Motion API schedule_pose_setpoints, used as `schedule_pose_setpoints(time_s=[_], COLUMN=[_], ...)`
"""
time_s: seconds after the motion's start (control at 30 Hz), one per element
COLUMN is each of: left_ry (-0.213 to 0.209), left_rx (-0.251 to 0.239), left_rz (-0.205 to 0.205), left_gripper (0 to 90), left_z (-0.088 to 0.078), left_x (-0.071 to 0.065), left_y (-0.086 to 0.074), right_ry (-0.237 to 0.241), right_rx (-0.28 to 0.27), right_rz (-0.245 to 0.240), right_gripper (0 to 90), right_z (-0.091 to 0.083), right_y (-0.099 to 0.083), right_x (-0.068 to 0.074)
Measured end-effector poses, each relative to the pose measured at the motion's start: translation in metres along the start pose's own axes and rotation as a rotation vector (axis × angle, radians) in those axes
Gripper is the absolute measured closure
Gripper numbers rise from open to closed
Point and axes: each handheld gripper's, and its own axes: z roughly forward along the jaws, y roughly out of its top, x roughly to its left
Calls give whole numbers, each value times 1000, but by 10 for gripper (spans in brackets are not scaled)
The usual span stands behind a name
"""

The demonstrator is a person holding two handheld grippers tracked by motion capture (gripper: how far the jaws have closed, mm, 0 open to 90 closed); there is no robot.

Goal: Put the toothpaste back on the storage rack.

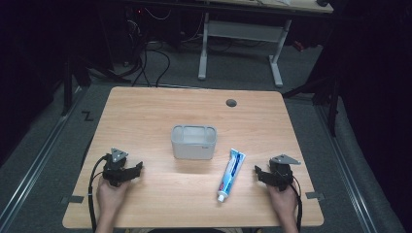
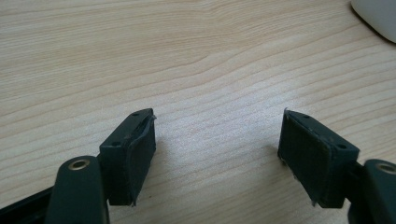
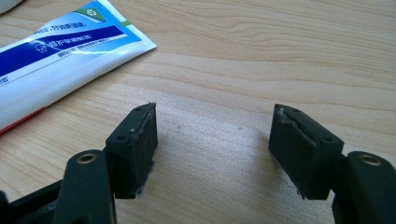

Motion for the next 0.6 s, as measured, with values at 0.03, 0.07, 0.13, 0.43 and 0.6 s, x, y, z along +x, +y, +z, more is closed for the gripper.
schedule_pose_setpoints(time_s=[0.03, 0.07, 0.13, 0.43, 0.6], left_ry=[0, -3, -4, -1, -2], left_rx=[1, 0, -1, -1, -1], left_rz=[-4, -7, -10, -9, -12], left_gripper=[279, 278, 282, 289, 288], left_z=[0, 0, -1, 0, -1], left_x=[1, 1, 1, 1, 1], left_y=[0, 0, 0, 0, 0], right_ry=[1, 1, 8, 9, 7], right_rx=[0, 0, -1, 0, 7], right_rz=[0, 0, -4, -6, -7], right_gripper=[326, 329, 342, 336, 327], right_z=[0, 0, 0, 0, -1], right_y=[0, 0, 0, 0, 0], right_x=[0, 0, 0, -1, -1])
